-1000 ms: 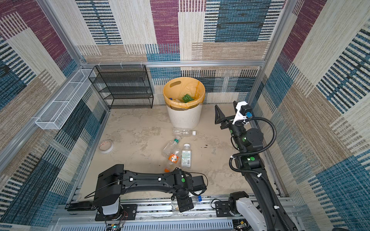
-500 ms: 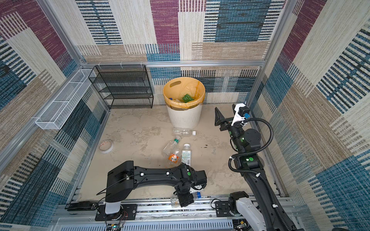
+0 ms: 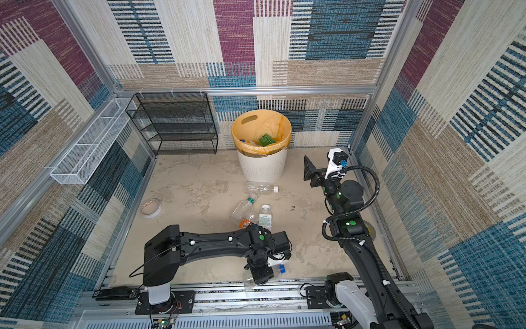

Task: Throw the plastic bottles in the bin
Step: 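Grasp the blue Pepsi bottle with the left gripper while the right arm withdraws, then lift the Pepsi bottle with the left gripper and carry it over the bin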

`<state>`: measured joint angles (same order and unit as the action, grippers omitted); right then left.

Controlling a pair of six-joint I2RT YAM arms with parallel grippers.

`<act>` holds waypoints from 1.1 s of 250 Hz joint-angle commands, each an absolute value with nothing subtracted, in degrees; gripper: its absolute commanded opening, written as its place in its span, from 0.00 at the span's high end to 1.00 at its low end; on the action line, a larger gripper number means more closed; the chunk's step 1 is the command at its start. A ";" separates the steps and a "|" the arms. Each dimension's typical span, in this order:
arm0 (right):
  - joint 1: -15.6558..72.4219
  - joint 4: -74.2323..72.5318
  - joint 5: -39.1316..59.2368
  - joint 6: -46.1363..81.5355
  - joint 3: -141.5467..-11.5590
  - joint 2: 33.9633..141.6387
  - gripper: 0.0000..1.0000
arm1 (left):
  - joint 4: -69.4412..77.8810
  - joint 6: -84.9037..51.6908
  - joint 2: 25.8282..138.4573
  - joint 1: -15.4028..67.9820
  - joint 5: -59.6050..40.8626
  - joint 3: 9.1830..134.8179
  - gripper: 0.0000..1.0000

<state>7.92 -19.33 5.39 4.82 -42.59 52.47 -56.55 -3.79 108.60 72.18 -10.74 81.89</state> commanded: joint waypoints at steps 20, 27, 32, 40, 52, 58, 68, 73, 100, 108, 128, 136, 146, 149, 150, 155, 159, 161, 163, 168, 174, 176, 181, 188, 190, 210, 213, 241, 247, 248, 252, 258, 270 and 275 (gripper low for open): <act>8.00 -19.68 3.57 5.16 -39.86 54.11 0.13 | -52.52 -1.16 100.67 67.83 -7.12 82.14 0.46; 8.00 -19.70 3.56 5.55 -39.13 54.58 0.13 | -51.51 -1.05 98.88 66.62 -6.15 82.01 0.46; 8.00 -19.64 3.47 6.12 -38.77 55.09 0.13 | -50.63 -0.86 97.47 65.67 -5.39 81.85 0.47; 8.00 -19.25 3.26 7.18 -38.50 56.39 0.14 | -48.54 -0.20 95.04 64.11 -4.94 81.24 0.49; 8.00 -17.54 3.19 8.37 -38.93 58.91 0.13 | -43.73 0.72 90.88 61.69 -4.44 79.53 0.49; 8.00 -16.19 2.93 8.96 -39.51 60.32 0.13 | -40.99 0.82 88.68 60.37 -3.97 78.41 0.49; 8.00 -13.42 2.49 9.62 -40.69 62.75 0.12 | -35.36 1.32 85.00 57.97 -4.62 76.02 0.49; 8.00 -12.17 2.48 9.69 -41.51 63.98 0.12 | -32.01 1.55 83.16 56.75 -5.02 74.50 0.49; 8.00 -5.54 0.55 9.04 -45.41 68.52 0.09 | -12.42 2.70 73.96 50.85 -5.54 65.54 0.46; 8.00 -4.12 -0.80 8.79 -46.39 69.41 0.09 | -6.85 3.06 71.94 49.01 -5.30 63.20 0.45; 8.00 -2.15 -3.26 8.30 -48.25 71.72 0.10 | 4.95 4.40 69.22 44.82 -3.80 59.69 0.45; 8.00 -1.85 -3.88 8.61 -48.95 72.57 0.10 | 8.69 5.02 68.72 43.47 -2.60 59.13 0.44; 8.00 -1.84 -4.26 8.96 -49.89 73.59 0.10 | 13.33 6.05 68.23 42.08 -2.00 58.47 0.43; 8.00 -1.92 -4.22 8.96 -50.20 74.06 0.11 | 14.83 6.33 68.02 41.71 -1.95 58.11 0.43; 8.00 -1.93 -4.18 9.01 -50.28 74.21 0.11 | 15.37 6.41 67.98 41.55 -1.94 58.01 0.43; 8.00 -2.08 -4.13 9.07 -50.84 74.75 0.11 | 17.97 6.86 67.67 40.85 -2.01 57.49 0.43; 7.99 -2.17 -4.13 9.12 -51.26 75.23 0.11 | 20.04 7.19 67.53 40.37 -2.01 57.00 0.43; 8.00 -2.24 -4.15 9.14 -51.46 75.52 0.11 | 21.09 7.38 67.37 40.11 -1.95 56.79 0.43; 8.00 -2.27 -4.22 9.16 -51.69 75.77 0.11 | 22.10 7.56 67.34 39.91 -1.96 56.56 0.43; 7.98 -2.44 -4.34 9.20 -52.24 76.37 0.11 | 24.48 7.94 67.17 39.33 -1.90 56.12 0.43; 8.00 -2.68 -4.39 9.20 -52.90 77.03 0.11 | 27.05 8.37 66.99 38.67 -1.82 55.66 0.42; 8.00 -2.82 -4.41 9.18 -53.11 77.24 0.11 | 27.83 8.49 66.93 38.45 -1.75 55.46 0.42; 8.00 -3.02 -4.40 9.14 -53.54 77.79 0.11 | 29.52 8.82 66.82 37.93 -1.59 55.23 0.42; 8.00 -3.35 -4.35 9.10 -54.22 78.53 0.12 | 31.55 9.17 66.64 37.20 -1.53 54.97 0.42; 8.00 -3.45 -4.32 9.15 -54.31 78.74 0.12 | 32.12 9.28 66.58 37.01 -1.50 54.88 0.42; 8.00 -5.55 -3.88 9.84 -54.71 79.59 0.13 | 36.47 9.83 66.19 35.22 -1.59 54.67 0.42; 7.94 -6.00 -3.75 9.95 -54.74 79.66 0.13 | 36.97 9.84 66.11 35.02 -1.60 54.68 0.42; 8.00 -10.66 -2.90 10.84 -52.73 79.74 0.14 | 40.90 10.27 65.15 33.67 -2.20 54.10 0.42; 7.98 -11.70 -2.67 11.06 -52.21 79.75 0.14 | 41.92 10.58 64.98 33.58 -2.41 53.95 0.42; 7.99 -11.83 -2.65 11.16 -52.08 79.73 0.14 | 42.06 10.61 64.96 33.57 -2.43 53.91 0.42; 8.00 -12.38 -2.64 11.32 -51.81 79.88 0.14 | 42.65 10.79 64.87 33.49 -2.59 53.80 0.42; 8.00 -12.85 -2.30 11.63 -51.63 80.05 0.14 | 43.25 11.17 64.78 33.51 -2.88 53.96 0.41; 8.00 -13.33 -1.60 12.04 -51.72 80.50 0.14 | 43.53 11.84 64.45 33.41 -3.64 54.61 0.41; 7.98 -13.48 -1.45 12.03 -51.80 80.66 0.14 | 43.51 12.09 64.30 33.46 -4.09 54.94 0.41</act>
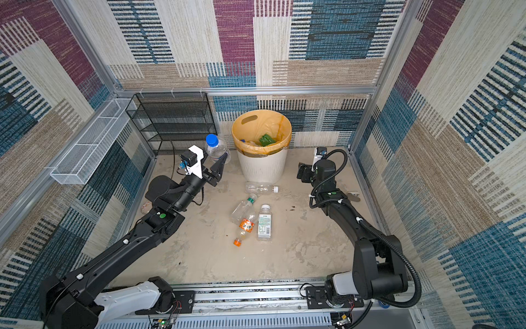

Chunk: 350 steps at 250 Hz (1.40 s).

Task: Throw the plastic bottles in the bin
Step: 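Lift the Pepsi bottle with the left gripper and carry it over the bin, then open the left gripper to drop the Pepsi bottle into the bin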

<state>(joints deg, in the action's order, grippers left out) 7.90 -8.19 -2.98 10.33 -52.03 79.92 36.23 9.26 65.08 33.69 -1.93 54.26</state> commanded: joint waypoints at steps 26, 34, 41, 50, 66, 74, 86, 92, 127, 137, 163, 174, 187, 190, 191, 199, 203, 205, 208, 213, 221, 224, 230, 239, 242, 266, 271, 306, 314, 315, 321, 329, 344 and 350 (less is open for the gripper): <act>7.95 -14.68 -1.88 11.41 -51.75 80.96 0.14 | 46.47 13.17 64.14 33.42 -6.77 55.96 0.38; 8.00 -15.45 -2.10 11.42 -51.32 80.82 0.14 | 47.57 13.21 64.37 33.35 -7.59 56.47 0.37; 8.00 -16.32 -2.15 11.51 -50.85 80.65 0.14 | 48.18 13.10 64.59 33.40 -8.25 57.29 0.37; 7.99 -17.31 -2.08 11.76 -50.11 80.48 0.14 | 48.48 12.84 65.06 33.40 -9.29 58.71 0.36; 8.00 -18.51 -1.19 12.49 -49.32 80.42 0.15 | 48.14 12.45 66.63 33.40 -11.27 62.09 0.37; 8.00 -19.00 -0.76 12.79 -48.97 80.52 0.15 | 47.23 12.02 68.06 33.32 -11.60 64.56 0.37; 8.00 -19.93 -0.30 13.30 -48.55 80.87 0.16 | 43.44 10.71 71.08 33.03 -10.92 70.05 0.37; 7.95 -20.37 -0.01 13.54 -48.44 81.08 0.16 | 40.20 9.75 73.11 32.69 -10.56 73.53 0.37; 8.09 -19.61 2.84 15.11 -49.71 82.30 0.17 | 8.22 -0.02 92.66 28.79 -14.58 104.63 0.27; 8.09 -19.43 3.25 15.28 -49.66 82.22 0.17 | -1.36 -2.50 99.35 27.86 -17.36 114.95 0.23; 8.09 -17.74 3.39 14.71 -49.84 81.17 0.16 | -18.94 -5.31 112.64 26.48 -21.86 135.72 0.02; 8.09 -16.93 3.25 14.21 -49.88 80.63 0.16 | -23.73 -5.41 116.16 26.28 -23.03 141.76 0.02; 8.09 -16.44 2.90 13.63 -49.56 79.96 0.15 | -25.70 -5.11 117.68 26.28 -23.58 144.16 0.02; 8.09 -16.39 2.77 13.48 -49.38 79.81 0.15 | -25.71 -5.15 117.65 26.28 -23.66 144.15 0.02; 8.09 -16.41 2.66 13.46 -49.39 79.77 0.15 | -25.64 -5.13 117.67 26.28 -23.65 144.10 0.02; 8.10 -16.30 2.31 13.21 -49.30 79.62 0.15 | -25.31 -4.77 117.21 26.28 -23.35 143.32 0.02; 8.08 -16.26 2.16 13.03 -49.26 79.60 0.15 | -24.89 -4.60 116.77 26.28 -23.07 142.52 0.02; 8.08 -16.22 2.12 12.95 -49.27 79.55 0.15 | -24.57 -4.64 116.49 26.24 -22.93 142.07 0.02; 8.09 -16.11 2.09 12.88 -49.32 79.60 0.15 | -24.14 -4.54 116.00 26.20 -22.72 141.32 0.02; 8.09 -15.81 2.17 12.83 -49.46 79.62 0.14 | -23.06 -4.37 115.21 26.11 -22.52 140.19 0.02; 8.09 -15.36 2.49 12.67 -49.82 79.81 0.14 | -21.46 -4.27 113.69 25.86 -22.41 137.43 0.02; 8.09 -15.10 2.68 12.66 -49.98 79.87 0.14 | -20.54 -4.30 113.02 25.77 -22.34 136.44 0.01; 8.13 -14.82 3.08 12.56 -50.20 80.15 0.14 | -19.28 -4.24 111.82 25.53 -22.28 134.50 0.01; 8.26 -14.34 3.40 12.61 -50.46 80.58 0.14 | -17.73 -4.30 109.85 25.16 -22.15 131.75 0.01; 8.38 -14.13 3.48 12.55 -50.63 80.77 0.14 | -17.35 -4.25 109.24 25.02 -22.10 130.88 0.02; 9.62 -10.25 3.21 11.79 -52.31 82.07 0.15 | -16.06 -3.03 104.08 23.60 -21.59 124.71 0.01; 9.94 -9.26 3.10 11.54 -52.72 82.25 0.15 | -16.00 -2.56 102.96 23.35 -21.26 123.20 0.01; 12.57 -2.64 -0.89 9.47 -53.83 82.09 0.14 | -17.07 -0.01 95.64 20.79 -18.86 112.85 0.01; 13.32 -0.69 -2.11 9.04 -54.57 81.88 0.13 | -17.76 0.30 94.01 20.08 -17.90 110.45 0.01; 13.43 -0.48 -2.29 8.96 -54.71 81.85 0.12 | -17.80 0.32 93.80 20.01 -17.74 110.16 0.01; 14.05 0.64 -3.35 8.41 -55.14 81.62 0.10 | -17.91 0.46 92.42 19.47 -16.89 108.06 0.01; 15.18 0.43 -4.01 7.28 -54.93 80.64 0.01 | -17.49 0.74 90.52 18.71 -16.17 104.91 0.01; 16.00 -7.61 -1.21 5.72 -49.56 77.02 0.01 | -15.53 1.04 86.96 17.14 -15.37 98.43 0.01; 16.00 -12.20 -0.22 6.34 -46.56 75.25 0.01 | -14.97 1.09 85.63 16.62 -14.42 96.08 0.01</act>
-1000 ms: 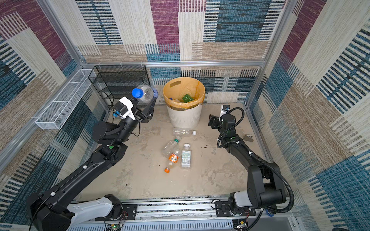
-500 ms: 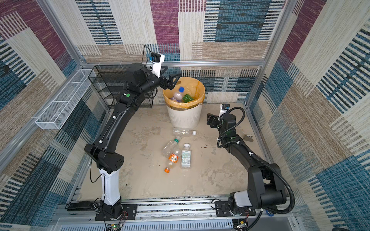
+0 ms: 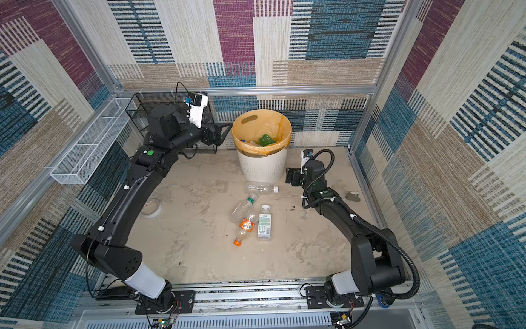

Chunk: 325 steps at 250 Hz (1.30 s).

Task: Throw the plastic bottles in the bin
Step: 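Open the left gripper to drop the Pepsi bottle into the bin, then lower the right gripper onto the white-capped green-label bottle while the left arm withdraws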

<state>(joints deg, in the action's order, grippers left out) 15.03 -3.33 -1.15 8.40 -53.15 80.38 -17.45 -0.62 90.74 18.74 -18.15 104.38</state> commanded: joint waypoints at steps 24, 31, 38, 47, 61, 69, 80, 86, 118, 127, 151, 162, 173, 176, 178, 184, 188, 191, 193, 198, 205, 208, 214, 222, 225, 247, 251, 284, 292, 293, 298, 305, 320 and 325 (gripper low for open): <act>15.82 -23.51 10.31 9.28 -39.43 69.30 0.01 | -14.61 -1.37 82.12 13.13 -14.96 89.52 0.01; 15.59 -26.36 14.44 10.69 -37.91 68.26 0.01 | -15.39 -1.86 81.47 12.24 -15.15 88.53 0.01; 15.34 -27.55 17.56 11.95 -37.49 68.16 0.01 | -16.24 -1.91 80.78 11.42 -15.45 87.60 0.01; 15.29 -27.10 19.80 13.15 -38.33 68.96 0.01 | -16.82 -1.63 79.95 10.59 -15.73 86.22 0.01; 15.29 -24.72 22.25 13.97 -40.55 71.11 0.00 | -16.63 -0.82 78.43 9.73 -15.82 83.31 0.01; 15.29 -22.60 23.51 13.52 -42.24 72.59 0.05 | -16.37 -0.09 77.56 9.54 -15.42 81.61 0.01; 15.38 -17.13 23.30 12.31 -45.28 75.04 0.12 | -15.87 0.47 76.64 9.41 -14.65 79.07 0.01; 15.38 -13.63 22.19 12.00 -47.29 76.57 0.14 | -15.58 0.68 76.11 9.25 -14.46 77.69 0.01; 16.70 3.16 15.47 10.73 -53.82 80.90 0.13 | -13.07 1.25 73.93 8.96 -12.82 70.55 0.01; 17.64 5.79 13.91 10.62 -53.96 81.03 0.13 | -11.89 1.08 73.45 8.69 -12.42 68.65 0.01; 21.71 13.13 8.29 10.98 -55.11 81.86 0.14 | -8.87 0.68 73.11 8.05 -12.33 64.88 0.01; 23.65 16.20 6.32 12.12 -55.81 82.71 0.14 | -8.41 0.42 73.42 7.75 -12.74 64.27 0.01; 25.13 18.63 5.45 13.81 -56.15 83.57 0.14 | -8.25 0.21 73.88 7.52 -12.95 63.94 0.00; 25.48 19.16 5.45 14.28 -56.11 83.69 0.14 | -8.17 0.09 73.98 7.43 -13.12 63.83 0.00; 25.66 19.49 5.45 14.71 -56.08 83.83 0.14 | -8.11 0.02 74.11 7.40 -13.21 63.81 0.00; 26.17 20.32 5.29 15.97 -55.93 84.13 0.14 | -8.02 -0.11 74.39 7.23 -13.42 63.56 0.00; 26.54 20.77 5.34 16.73 -55.80 84.22 0.14 | -8.00 -0.21 74.55 7.14 -13.53 63.47 0.00; 26.71 20.97 5.42 17.21 -55.69 84.31 0.14 | -8.00 -0.26 74.71 7.12 -13.53 63.38 0.00; 26.89 21.11 5.49 17.53 -55.60 84.36 0.14 | -8.02 -0.26 74.75 7.12 -13.56 63.33 0.00; 27.31 21.26 5.62 18.31 -55.26 84.42 0.14 | -8.10 -0.26 74.96 7.08 -13.54 63.22 0.00; 27.95 21.36 5.71 19.23 -54.69 84.42 0.14 | -8.15 -0.33 75.18 7.03 -13.41 63.11 0.00; 28.21 21.36 5.71 19.59 -54.44 84.44 0.14 | -8.16 -0.33 75.29 7.03 -13.32 63.04 0.00; 28.81 21.23 5.63 20.20 -53.92 84.38 0.14 | -8.25 -0.28 75.48 6.98 -12.99 62.94 0.00; 29.68 20.86 5.63 21.01 -53.18 84.41 0.14 | -8.50 -0.04 75.82 6.94 -12.39 62.85 0.00; 30.03 20.69 5.63 21.23 -52.96 84.41 0.14 | -8.53 0.09 75.97 6.94 -12.21 62.84 0.01; 32.34 20.71 5.70 23.15 -51.66 85.00 0.14 | -8.87 0.50 76.79 6.72 -10.48 62.32 0.01; 32.66 20.69 5.72 23.50 -51.55 85.20 0.14 | -8.96 0.49 76.89 6.68 -10.38 62.39 0.01; 35.16 21.05 5.16 24.48 -51.86 87.33 0.14 | -8.57 -0.04 77.49 6.57 -11.38 62.23 0.01; 35.71 21.37 4.65 24.43 -52.12 88.03 0.14 | -8.60 -0.12 77.52 6.55 -11.51 62.23 0.01; 35.78 21.41 4.61 24.43 -52.12 88.14 0.14 | -8.65 -0.11 77.56 6.53 -11.51 62.23 0.01; 36.06 21.57 4.29 24.43 -52.13 88.55 0.14 | -8.66 -0.15 77.61 6.50 -11.58 62.23 0.01; 36.34 21.79 3.90 24.43 -52.26 89.08 0.14 | -8.58 -0.20 77.53 6.50 -11.60 62.23 0.01; 36.71 21.68 3.68 24.75 -52.14 89.89 0.14 | -8.55 -0.22 77.60 6.50 -11.58 62.23 0.01; 36.82 21.46 3.69 24.87 -52.06 90.04 0.14 | -8.53 -0.11 77.60 6.50 -11.60 62.23 0.01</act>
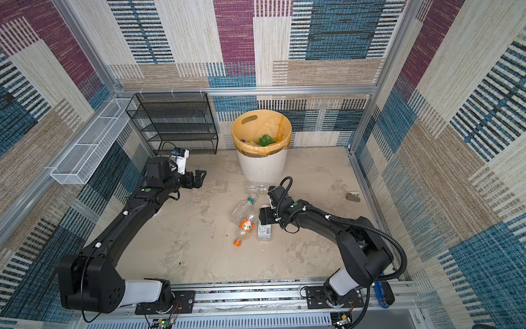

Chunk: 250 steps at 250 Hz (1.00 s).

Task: Throw the plastic bottles in the bin
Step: 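Lower the right gripper onto the white-capped green-label bottle while the left arm withdraws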

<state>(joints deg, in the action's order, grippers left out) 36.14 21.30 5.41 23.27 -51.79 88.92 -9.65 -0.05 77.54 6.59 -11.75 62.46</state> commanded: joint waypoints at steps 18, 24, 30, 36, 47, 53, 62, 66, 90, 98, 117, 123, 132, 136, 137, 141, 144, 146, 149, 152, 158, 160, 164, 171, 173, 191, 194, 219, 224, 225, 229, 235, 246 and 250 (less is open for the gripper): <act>37.21 20.72 4.13 25.23 -52.18 90.36 0.14 | -8.57 -0.09 77.61 6.39 -11.69 62.14 0.01; 37.37 20.67 4.14 25.24 -52.22 90.64 0.14 | -8.55 -0.09 77.65 6.42 -11.70 62.14 0.01; 37.60 20.70 4.07 25.25 -52.32 90.91 0.14 | -8.57 -0.26 77.67 6.42 -11.82 62.14 0.01; 37.77 20.69 4.04 25.21 -52.52 91.16 0.14 | -8.53 -0.21 77.61 6.42 -11.93 62.17 0.01; 38.04 20.83 3.73 25.09 -52.71 91.71 0.14 | -8.51 -0.30 77.77 6.37 -12.19 62.16 0.01; 38.14 20.83 3.48 25.13 -52.81 92.01 0.14 | -8.50 -0.34 77.73 6.37 -12.28 62.18 0.01; 38.28 20.92 3.27 24.99 -52.97 92.42 0.14 | -8.51 -0.36 77.75 6.33 -12.30 62.18 0.01; 38.32 20.90 3.11 24.97 -53.08 92.60 0.14 | -8.47 -0.35 77.76 6.33 -12.30 62.22 0.01; 38.41 21.39 1.71 25.44 -53.72 93.83 0.14 | -8.52 -0.41 77.75 6.33 -12.57 62.14 0.01; 38.41 21.77 1.27 25.69 -54.02 94.33 0.14 | -8.45 -0.44 77.75 6.33 -12.66 62.15 0.02; 38.41 22.67 0.06 26.26 -54.27 95.09 0.15 | -8.48 -0.48 77.85 6.33 -12.79 62.14 0.02; 38.41 22.91 -0.53 26.52 -54.18 95.16 0.15 | -8.49 -0.44 77.80 6.33 -12.82 62.14 0.02; 38.41 23.31 -1.48 26.99 -53.85 95.18 0.15 | -8.50 -0.44 77.83 6.33 -12.82 62.19 0.01; 38.40 23.36 -1.92 27.21 -53.63 95.19 0.16 | -8.52 -0.46 77.79 6.28 -12.88 62.21 0.02; 38.40 23.41 -2.06 27.27 -53.58 95.19 0.16 | -8.48 -0.45 77.79 6.31 -12.85 62.17 0.02; 38.33 23.58 -2.39 27.42 -53.40 95.16 0.16 | -8.47 -0.46 77.84 6.33 -12.83 62.18 0.02; 38.32 23.76 -2.72 27.55 -53.32 95.14 0.16 | -8.50 -0.52 77.80 6.33 -12.94 62.14 0.01; 38.32 23.85 -2.90 27.61 -53.23 95.11 0.16 | -8.50 -0.48 77.79 6.33 -12.90 62.16 0.02; 38.32 24.02 -3.23 27.61 -53.16 95.14 0.16 | -8.47 -0.44 77.78 6.33 -12.92 62.22 0.02; 38.24 24.20 -3.52 27.76 -53.12 95.10 0.16 | -8.44 -0.45 77.81 6.33 -13.00 62.23 0.02; 38.17 24.49 -4.07 27.92 -52.93 95.03 0.16 | -8.44 -0.59 77.88 6.33 -13.04 62.23 0.02; 38.15 24.58 -4.16 27.99 -52.89 95.02 0.16 | -8.48 -0.61 77.87 6.33 -13.08 62.27 0.02; 38.10 24.73 -4.45 28.09 -52.75 94.93 0.16 | -8.50 -0.53 77.88 6.33 -13.16 62.23 0.02; 37.92 24.85 -4.65 28.30 -52.57 94.77 0.16 | -8.52 -0.61 77.95 6.28 -13.32 62.22 0.02; 37.85 24.87 -4.72 28.39 -52.41 94.71 0.16 | -8.52 -0.61 77.96 6.32 -13.35 62.23 0.02; 37.12 24.98 -5.09 29.17 -51.69 94.30 0.16 | -8.51 -0.77 78.12 6.33 -13.53 62.30 0.02; 37.03 24.92 -5.14 29.22 -51.57 94.11 0.15 | -8.48 -0.78 78.13 6.33 -13.54 62.25 0.02; 36.15 24.71 -5.92 29.29 -51.60 93.55 0.12 | -8.45 -0.78 78.13 6.33 -13.71 62.31 0.02; 36.04 24.70 -6.12 29.20 -51.78 93.43 0.12 | -8.52 -0.72 78.10 6.33 -13.80 62.34 0.02; 35.99 24.74 -6.18 29.14 -51.82 93.43 0.12 | -8.57 -0.76 78.07 6.33 -13.80 62.33 0.02; 35.95 24.79 -6.39 29.07 -52.04 93.38 0.12 | -8.60 -0.79 78.14 6.33 -13.81 62.34 0.02; 35.79 24.70 -6.58 28.84 -52.15 93.54 0.12 | -8.53 -0.82 78.21 6.33 -13.80 62.36 0.02; 35.53 24.69 -6.75 28.36 -52.68 93.67 0.12 | -8.53 -0.86 78.21 6.33 -13.95 62.31 0.02; 35.44 24.61 -6.78 28.21 -52.73 93.76 0.13 | -8.60 -0.82 78.15 6.33 -13.97 62.34 0.02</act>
<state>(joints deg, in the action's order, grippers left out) 35.90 24.58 -4.69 28.38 -51.79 93.89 -9.63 -0.32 78.11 6.42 -12.69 62.41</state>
